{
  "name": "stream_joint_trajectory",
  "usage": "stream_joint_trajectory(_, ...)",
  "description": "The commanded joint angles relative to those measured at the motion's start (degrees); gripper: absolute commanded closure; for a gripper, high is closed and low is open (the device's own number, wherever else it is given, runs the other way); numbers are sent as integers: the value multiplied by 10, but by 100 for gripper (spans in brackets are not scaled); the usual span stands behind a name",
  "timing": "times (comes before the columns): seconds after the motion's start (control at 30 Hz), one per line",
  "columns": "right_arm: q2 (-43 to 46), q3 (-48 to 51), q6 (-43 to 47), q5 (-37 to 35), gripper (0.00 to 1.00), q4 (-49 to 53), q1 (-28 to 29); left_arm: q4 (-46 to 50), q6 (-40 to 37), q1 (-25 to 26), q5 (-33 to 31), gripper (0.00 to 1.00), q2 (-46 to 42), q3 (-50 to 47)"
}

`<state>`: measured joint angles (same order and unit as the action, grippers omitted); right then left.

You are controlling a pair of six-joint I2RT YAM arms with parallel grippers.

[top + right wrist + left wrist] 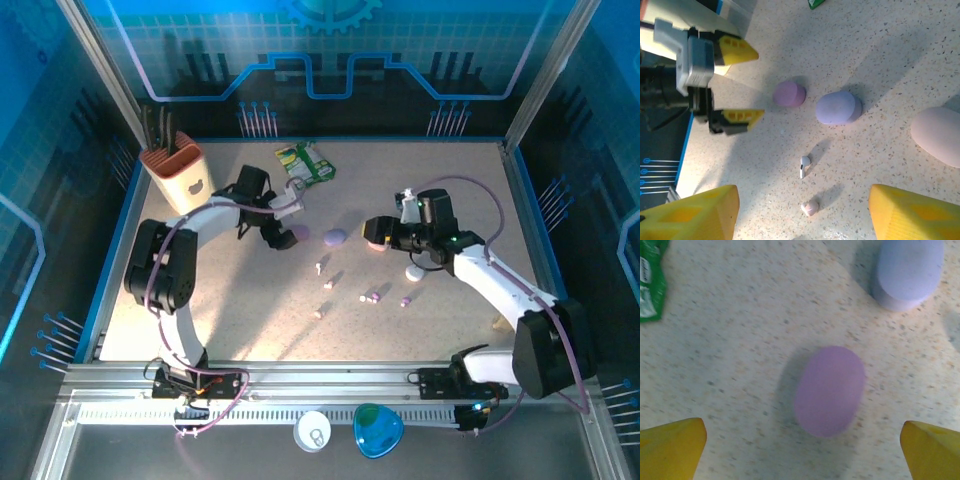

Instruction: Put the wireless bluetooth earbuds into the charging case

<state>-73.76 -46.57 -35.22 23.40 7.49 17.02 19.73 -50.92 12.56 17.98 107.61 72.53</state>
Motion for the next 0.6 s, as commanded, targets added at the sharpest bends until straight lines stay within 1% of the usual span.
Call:
stream_joint_trajectory(0.0, 20, 22, -16, 35, 30, -24, -17, 60, -68, -7, 61, 1, 36, 47)
stream_joint_trajectory(0.07, 29, 30, -18, 32, 30, -26, -20, 79, -88, -9, 81, 1, 57, 69)
stream_joint_trajectory(0.17, 42, 41, -23, 30, 30, -31, -24, 122, -95, -9, 99, 2, 84, 109)
stream_joint_trajectory(0.27, 47, 47, -23, 30, 30, -31, -28, 127, -100, -8, 97, 3, 99, 117)
stream_joint_trajectory(0.3, 48, 47, -22, 31, 30, -29, -29, 127, -102, -8, 97, 4, 101, 118)
stream_joint_trajectory(0.37, 48, 49, -22, 35, 30, -31, -31, 132, -113, -8, 103, 11, 103, 116)
stream_joint_trajectory(0.4, 48, 52, -25, 39, 30, -36, -33, 128, -106, -8, 102, 14, 103, 112)
stream_joint_trajectory(0.57, 54, 67, -38, 56, 32, -56, -45, 120, -100, -2, 92, 18, 104, 98)
